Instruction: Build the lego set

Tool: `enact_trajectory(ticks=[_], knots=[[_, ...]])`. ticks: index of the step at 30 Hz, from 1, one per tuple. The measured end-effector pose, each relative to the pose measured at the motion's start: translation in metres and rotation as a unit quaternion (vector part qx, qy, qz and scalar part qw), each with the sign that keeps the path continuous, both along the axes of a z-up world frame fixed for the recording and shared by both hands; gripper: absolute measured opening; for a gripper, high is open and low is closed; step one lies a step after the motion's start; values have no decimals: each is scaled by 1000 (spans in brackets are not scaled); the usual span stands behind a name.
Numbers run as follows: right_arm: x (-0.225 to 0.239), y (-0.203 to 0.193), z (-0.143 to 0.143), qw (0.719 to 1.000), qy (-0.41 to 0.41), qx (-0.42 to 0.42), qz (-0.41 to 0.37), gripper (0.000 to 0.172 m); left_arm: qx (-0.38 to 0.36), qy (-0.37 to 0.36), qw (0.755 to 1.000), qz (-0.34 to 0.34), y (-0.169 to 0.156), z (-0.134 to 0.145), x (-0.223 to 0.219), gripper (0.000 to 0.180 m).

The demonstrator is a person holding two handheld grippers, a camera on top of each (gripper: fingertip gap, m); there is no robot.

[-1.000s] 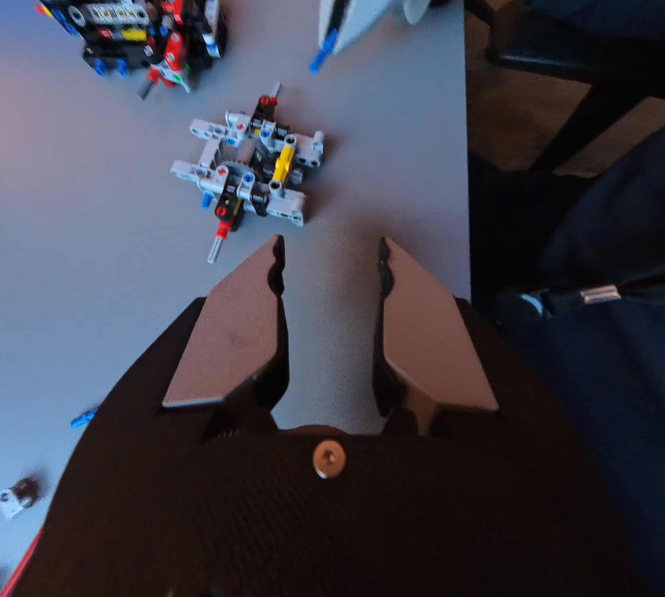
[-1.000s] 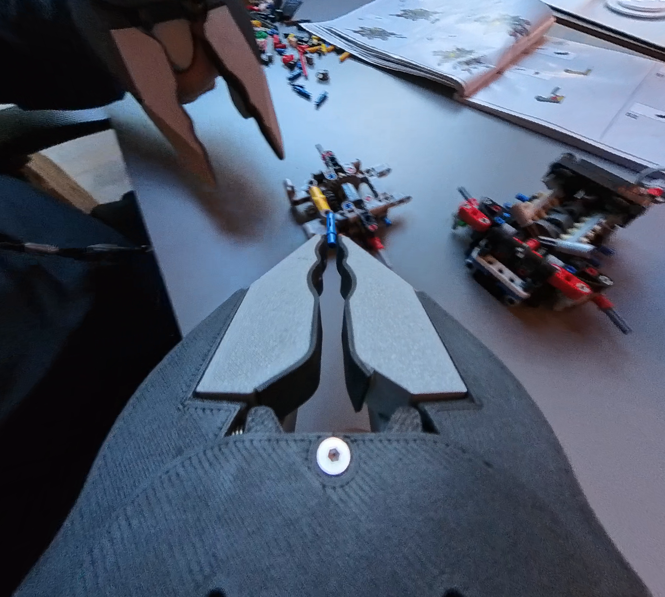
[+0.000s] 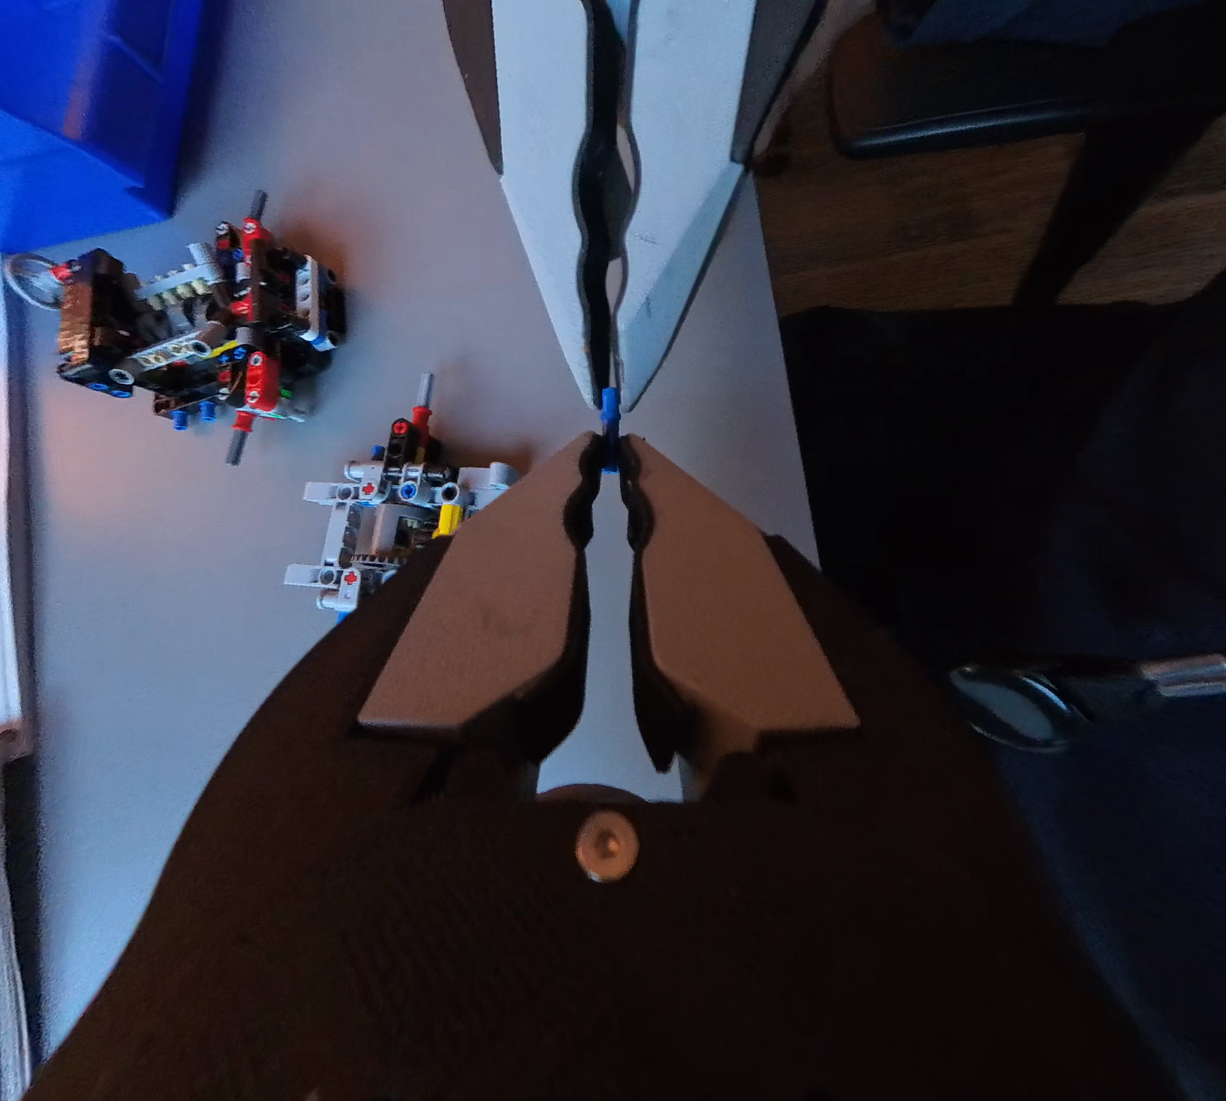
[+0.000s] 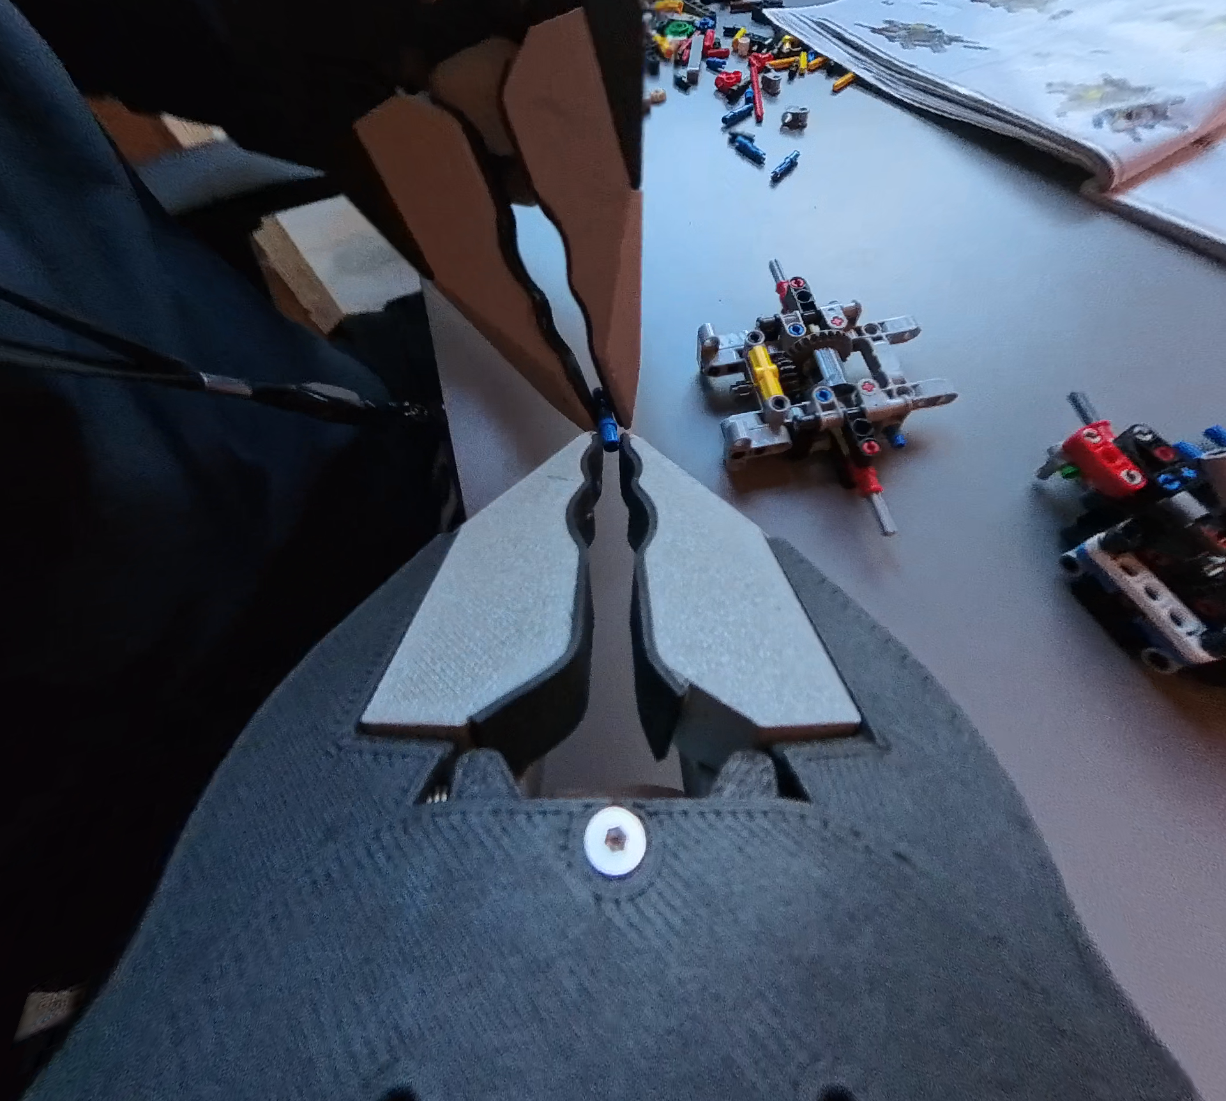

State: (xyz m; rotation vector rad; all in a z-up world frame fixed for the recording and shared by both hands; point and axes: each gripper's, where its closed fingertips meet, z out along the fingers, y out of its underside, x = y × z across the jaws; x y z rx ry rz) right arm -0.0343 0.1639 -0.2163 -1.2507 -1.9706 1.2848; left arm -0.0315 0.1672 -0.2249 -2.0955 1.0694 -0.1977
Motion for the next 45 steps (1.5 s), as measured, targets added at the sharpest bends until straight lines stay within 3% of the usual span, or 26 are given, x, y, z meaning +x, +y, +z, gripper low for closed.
enact_trajectory(ticks=[10, 14, 18, 25, 37, 41, 45], knots=[[-3, -2, -15, 992, 6, 124, 2, 2, -76, -1, 997, -25, -4, -15, -3, 3], [-3, 5, -21, 994, -15, 105, -4, 1, -90, -9, 996, -8, 1, -16, -6, 4], [-1, 23, -24, 995, -31, 84, -34, 1, -62, 42, 997, 34, 14, -9, -33, 26], [-5, 38, -31, 994, -56, 81, -55, 1, -87, 92, 991, 45, 27, -18, -51, 36], [-11, 43, -43, 991, -90, 91, -38, 1, -77, 157, 984, 26, 33, -27, -52, 25], [-12, 43, -44, 991, -91, 88, -35, 1, -81, 141, 987, 15, 28, -23, -46, 33], [-15, 44, -42, 992, -88, 81, -36, 1, -66, 141, 988, 14, 34, -20, -43, 27]])
